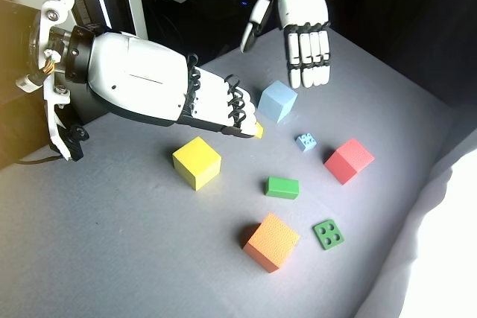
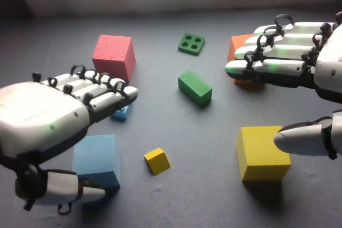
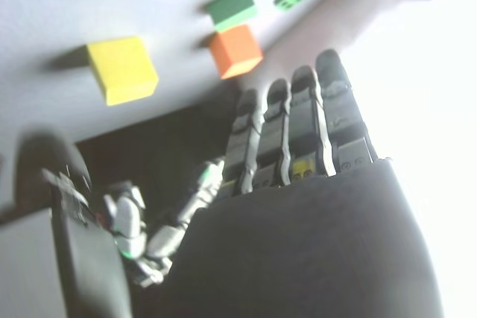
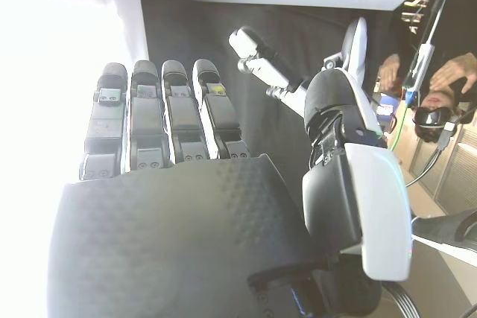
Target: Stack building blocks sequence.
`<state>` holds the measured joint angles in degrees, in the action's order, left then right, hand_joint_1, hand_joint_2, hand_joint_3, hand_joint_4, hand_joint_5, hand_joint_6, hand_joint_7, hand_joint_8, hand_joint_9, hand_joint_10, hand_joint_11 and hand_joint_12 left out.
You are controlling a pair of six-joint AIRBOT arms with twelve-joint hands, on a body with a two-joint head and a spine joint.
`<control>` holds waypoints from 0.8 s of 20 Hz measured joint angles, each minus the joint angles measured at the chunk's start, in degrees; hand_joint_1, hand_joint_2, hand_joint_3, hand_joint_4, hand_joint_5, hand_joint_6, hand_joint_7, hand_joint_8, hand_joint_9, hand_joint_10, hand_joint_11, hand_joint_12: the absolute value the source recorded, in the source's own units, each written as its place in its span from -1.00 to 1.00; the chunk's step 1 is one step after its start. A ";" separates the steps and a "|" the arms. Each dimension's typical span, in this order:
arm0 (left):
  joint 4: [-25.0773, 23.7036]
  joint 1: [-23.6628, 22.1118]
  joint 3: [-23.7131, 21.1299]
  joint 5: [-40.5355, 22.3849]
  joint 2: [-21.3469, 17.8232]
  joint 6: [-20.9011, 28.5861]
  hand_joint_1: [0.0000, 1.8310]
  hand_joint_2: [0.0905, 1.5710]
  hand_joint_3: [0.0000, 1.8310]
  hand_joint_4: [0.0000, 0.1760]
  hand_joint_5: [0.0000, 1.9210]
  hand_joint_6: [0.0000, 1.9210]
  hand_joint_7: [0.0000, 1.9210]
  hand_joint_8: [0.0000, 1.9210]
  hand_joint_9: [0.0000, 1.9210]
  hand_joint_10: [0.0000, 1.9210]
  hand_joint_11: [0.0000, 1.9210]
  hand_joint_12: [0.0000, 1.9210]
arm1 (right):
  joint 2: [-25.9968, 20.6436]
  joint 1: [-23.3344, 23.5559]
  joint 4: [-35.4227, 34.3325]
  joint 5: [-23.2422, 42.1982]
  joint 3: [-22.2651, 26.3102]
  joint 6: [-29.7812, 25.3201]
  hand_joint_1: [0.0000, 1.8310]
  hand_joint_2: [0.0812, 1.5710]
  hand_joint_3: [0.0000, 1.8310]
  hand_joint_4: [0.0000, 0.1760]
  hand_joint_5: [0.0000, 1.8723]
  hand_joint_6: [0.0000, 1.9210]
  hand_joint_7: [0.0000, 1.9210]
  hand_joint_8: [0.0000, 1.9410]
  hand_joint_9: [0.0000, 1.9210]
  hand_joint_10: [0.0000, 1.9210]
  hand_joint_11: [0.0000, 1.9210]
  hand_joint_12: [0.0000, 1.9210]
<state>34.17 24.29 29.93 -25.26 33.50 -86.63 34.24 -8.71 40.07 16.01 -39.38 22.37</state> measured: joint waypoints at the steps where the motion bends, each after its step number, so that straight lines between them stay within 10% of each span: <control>1: 1.49 0.09 0.13 -0.15 1.11 -0.87 -0.03 0.35 -0.98 -1.00 -1.00 -1.00 -1.00 -1.00 -1.00 -1.00 -1.00 -1.00 | 0.00 0.00 0.00 -0.02 0.00 0.00 -1.00 0.59 -0.98 -1.00 -0.98 -0.99 -1.00 -1.00 -1.00 -1.00 -1.00 -1.00; 16: 26.21 1.25 1.49 -6.03 10.99 -22.67 -0.05 0.40 -0.99 -1.00 -1.00 -1.00 -1.00 -1.00 -1.00 -1.00 -0.98 -0.99 | 0.00 0.02 0.00 -0.04 0.00 0.00 -1.00 0.64 -0.99 -1.00 -0.90 -0.99 -0.92 -0.99 -0.99 -1.00 -1.00 -1.00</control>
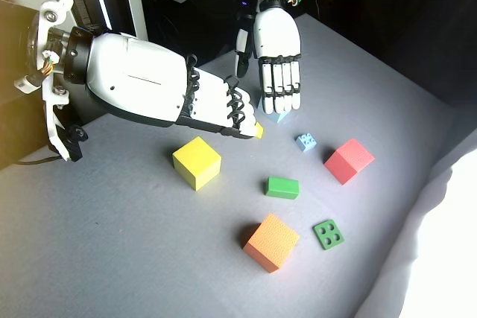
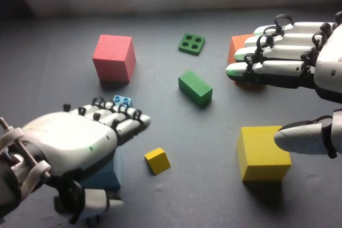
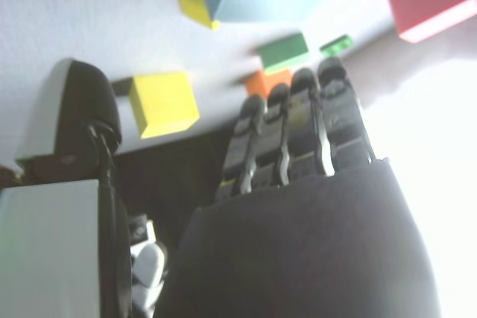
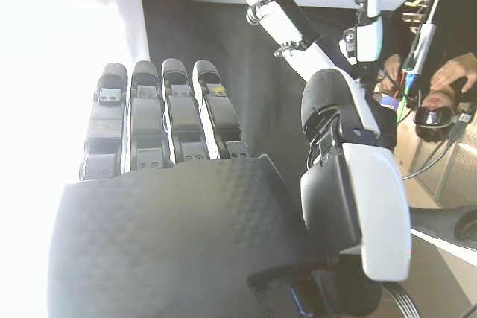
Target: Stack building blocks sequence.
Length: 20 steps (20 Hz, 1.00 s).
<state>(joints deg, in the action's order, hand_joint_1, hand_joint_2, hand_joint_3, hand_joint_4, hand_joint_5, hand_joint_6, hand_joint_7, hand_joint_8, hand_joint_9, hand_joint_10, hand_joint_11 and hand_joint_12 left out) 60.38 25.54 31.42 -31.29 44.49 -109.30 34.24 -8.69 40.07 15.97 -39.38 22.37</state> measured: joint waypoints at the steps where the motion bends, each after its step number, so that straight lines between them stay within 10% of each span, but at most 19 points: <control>1: 0.50 0.00 0.66 -0.26 0.31 -0.48 -0.03 0.37 -1.00 -1.00 -0.99 -1.00 -1.00 -1.00 -1.00 -1.00 -0.97 -0.98 | 0.00 0.00 0.00 0.02 0.00 0.00 -1.00 0.64 -0.99 -1.00 -0.89 -0.99 -0.92 -1.00 -0.99 -1.00 -1.00 -1.00; 17: 5.66 1.79 5.20 -0.55 2.69 -4.68 -0.02 0.45 -0.99 -1.00 -0.96 -1.00 -0.97 -1.00 -0.95 -1.00 -1.00 -0.86 | 0.00 -0.02 -0.02 0.00 0.00 0.00 -1.00 0.66 -0.99 -1.00 -0.92 -1.00 -0.95 -1.00 -1.00 -1.00 -1.00 -1.00; 19: 6.21 2.29 5.38 -0.63 2.95 -4.70 -0.02 0.44 -1.00 -1.00 -0.93 -1.00 -0.93 -1.00 -0.91 -0.99 -1.00 -0.72 | 0.00 0.00 0.00 0.00 0.00 0.00 -1.00 0.66 -1.00 -1.00 -0.87 -0.98 -0.90 -0.98 -0.97 -0.99 -1.00 -1.00; 20: 6.27 2.49 5.79 -0.57 3.28 -4.76 0.10 0.39 -1.00 -1.00 -0.75 -0.98 -0.68 -0.98 -0.67 -0.95 -1.00 -0.21 | 0.00 0.00 -0.02 0.04 0.00 0.00 -1.00 0.66 -0.99 -1.00 -0.88 -0.99 -0.91 -0.99 -0.98 -0.99 -1.00 -1.00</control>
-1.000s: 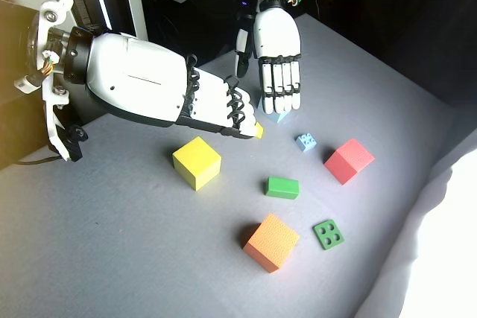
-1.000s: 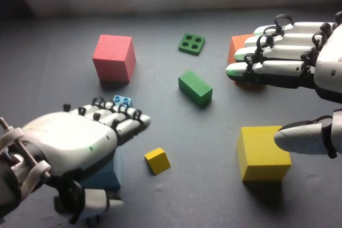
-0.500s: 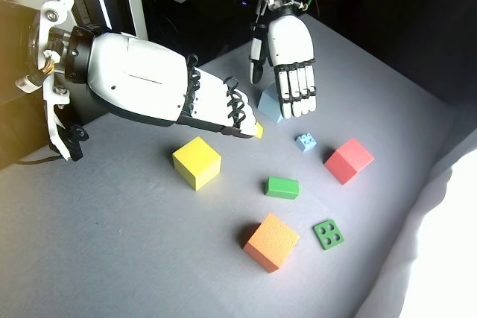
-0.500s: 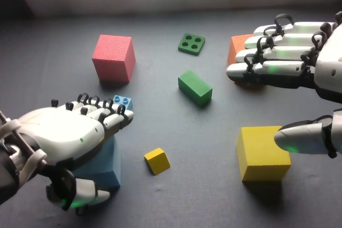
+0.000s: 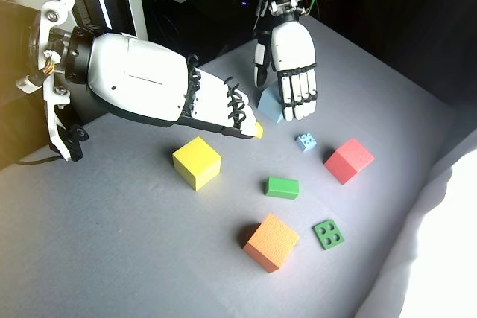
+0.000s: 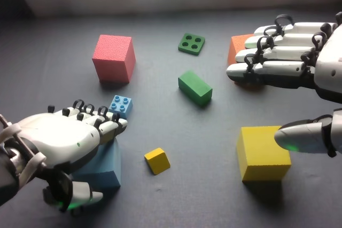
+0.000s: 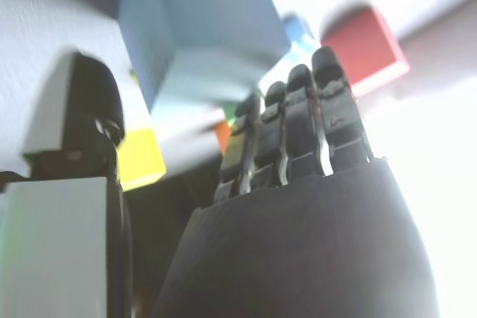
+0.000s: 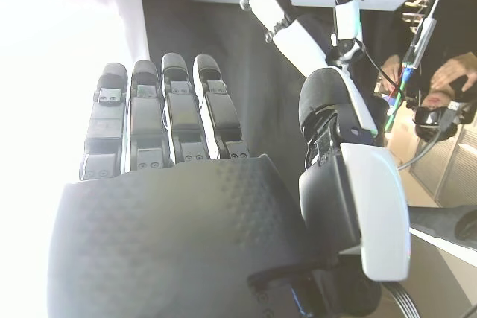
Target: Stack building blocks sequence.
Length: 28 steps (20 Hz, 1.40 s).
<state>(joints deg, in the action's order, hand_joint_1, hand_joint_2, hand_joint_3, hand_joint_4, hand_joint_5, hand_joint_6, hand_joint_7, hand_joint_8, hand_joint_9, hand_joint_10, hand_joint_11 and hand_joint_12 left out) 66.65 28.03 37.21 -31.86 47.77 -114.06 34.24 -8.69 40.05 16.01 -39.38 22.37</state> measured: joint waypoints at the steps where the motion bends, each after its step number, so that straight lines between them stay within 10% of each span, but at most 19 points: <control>1: 0.11 0.00 0.00 -0.04 0.00 -0.07 0.10 0.39 -1.00 -1.00 -0.75 -0.98 -0.68 -0.98 -0.67 -0.95 -1.00 -0.21 | 0.00 0.00 0.00 0.00 0.00 0.00 -1.00 0.66 -0.99 -1.00 -0.88 -0.99 -0.91 -0.99 -0.98 -0.99 -1.00 -1.00; 2: 0.02 -0.02 0.13 -0.13 0.00 -0.17 0.16 0.36 -1.00 -1.00 -0.58 -0.97 -0.47 -0.96 -0.47 -0.91 -0.93 0.10 | 0.00 0.00 0.02 -0.04 0.00 0.00 -1.00 0.67 -0.99 -1.00 -0.89 -0.99 -0.92 -1.00 -0.99 -1.00 -1.00 -1.00; 7: -0.22 -0.31 0.48 -1.42 0.00 -0.33 0.19 0.41 -1.00 -1.00 -0.31 -0.98 -0.17 -0.95 -0.22 -0.79 -0.68 0.24 | 0.00 0.00 0.00 -0.02 0.00 0.00 -1.00 0.67 -1.00 -1.00 -0.88 -0.99 -0.91 -0.99 -0.98 -0.99 -1.00 -1.00; 8: -0.22 -0.31 0.52 -1.49 0.00 -0.31 0.41 0.52 -1.00 -1.00 -0.19 -0.98 -0.22 0.36 -0.33 -0.26 -0.65 0.46 | 0.00 0.00 0.02 0.00 0.00 0.00 -1.00 0.66 -1.00 -1.00 -0.87 -0.99 -0.91 -0.99 -0.98 -0.99 -1.00 -1.00; 9: -0.20 -0.33 0.52 -1.53 0.02 -0.26 0.41 0.52 -1.00 -1.00 -0.19 -0.98 -0.22 0.36 -0.33 -0.26 -0.65 0.46 | 0.00 0.00 0.00 -0.04 0.00 0.00 -1.00 0.66 -1.00 -1.00 -0.87 -0.99 -0.91 -0.99 -0.98 -0.99 -1.00 -1.00; 10: -0.09 -0.55 0.52 -1.77 0.31 -0.24 0.34 0.49 -0.99 -1.00 -0.22 0.13 -0.06 0.37 -0.20 0.04 -0.49 0.51 | 0.00 0.00 0.00 -0.04 0.00 0.00 -1.00 0.65 -1.00 -1.00 -0.87 -0.99 -0.90 -0.99 -0.98 -0.99 -1.00 -1.00; 19: 0.61 -1.38 0.55 -1.16 0.48 -0.37 0.32 0.44 -1.00 -1.00 -0.06 0.02 -0.05 0.32 -0.16 0.04 -0.48 0.46 | 0.00 0.00 0.00 -0.02 0.00 0.00 -0.97 0.67 -1.00 -1.00 -0.83 -0.98 -0.87 -0.98 -0.95 -0.98 -1.00 -1.00; 28: 10.69 -13.79 6.69 10.29 2.78 -14.86 0.31 0.47 -1.00 -1.00 -0.09 0.08 -0.10 0.38 -0.22 0.10 -0.51 0.48 | 0.00 0.00 0.00 -0.02 0.00 0.00 -1.00 0.66 -1.00 -1.00 -0.84 -0.98 -0.86 -0.98 -0.94 -0.98 -1.00 -1.00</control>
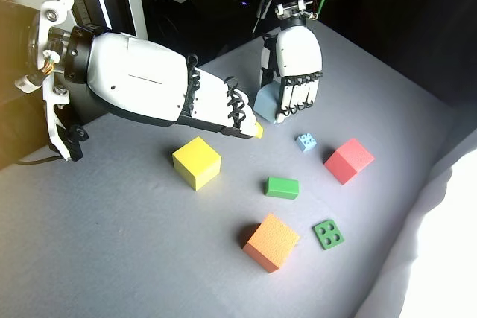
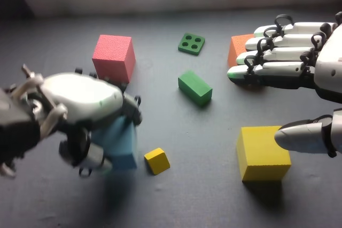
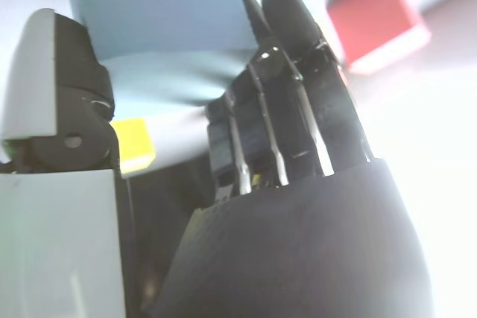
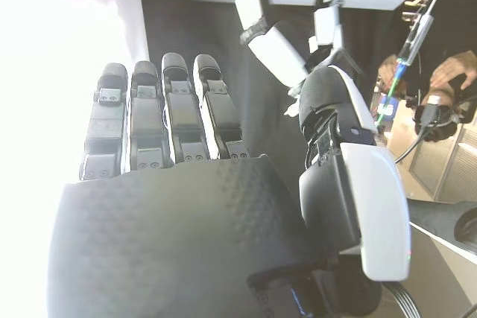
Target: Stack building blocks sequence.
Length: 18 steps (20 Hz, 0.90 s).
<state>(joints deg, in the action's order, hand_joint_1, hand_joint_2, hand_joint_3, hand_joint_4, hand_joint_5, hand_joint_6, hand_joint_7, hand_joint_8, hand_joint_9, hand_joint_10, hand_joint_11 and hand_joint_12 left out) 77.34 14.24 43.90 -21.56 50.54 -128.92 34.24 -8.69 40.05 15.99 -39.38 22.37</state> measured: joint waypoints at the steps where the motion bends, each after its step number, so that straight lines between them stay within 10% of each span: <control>1: 0.48 -1.25 0.98 0.68 0.33 -0.96 0.32 0.46 -1.00 -1.00 -0.07 0.04 -0.08 0.36 -0.20 0.09 -0.51 0.48 | 0.00 0.00 0.00 0.00 0.00 0.00 -1.00 0.67 -1.00 -1.00 -0.87 -0.99 -0.90 -0.99 -0.98 -0.99 -1.00 -1.00; 10: 16.48 -14.16 9.16 5.68 3.41 -21.68 0.32 0.44 -1.00 -1.00 -0.07 0.03 -0.04 0.30 -0.17 0.07 -0.49 0.47 | 0.00 0.00 0.00 0.00 0.00 0.00 -1.00 0.65 -1.00 -1.00 -0.87 -0.99 -0.87 -0.99 -0.94 -0.98 -1.00 -1.00; 18: 17.18 -15.80 17.07 7.39 8.26 -23.43 0.32 0.44 -1.00 -1.00 -0.06 0.04 -0.05 0.30 -0.16 0.08 -0.47 0.45 | 0.00 0.00 0.00 0.02 0.00 0.00 -1.00 0.63 -1.00 -1.00 -0.86 -0.99 -0.87 -0.99 -0.94 -0.99 -1.00 -1.00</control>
<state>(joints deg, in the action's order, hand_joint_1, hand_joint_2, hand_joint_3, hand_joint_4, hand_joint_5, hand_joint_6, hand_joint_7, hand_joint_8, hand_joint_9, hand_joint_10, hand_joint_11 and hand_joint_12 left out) 94.52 -1.56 60.97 -14.17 58.81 -152.35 34.24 -8.69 40.05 16.01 -39.38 22.37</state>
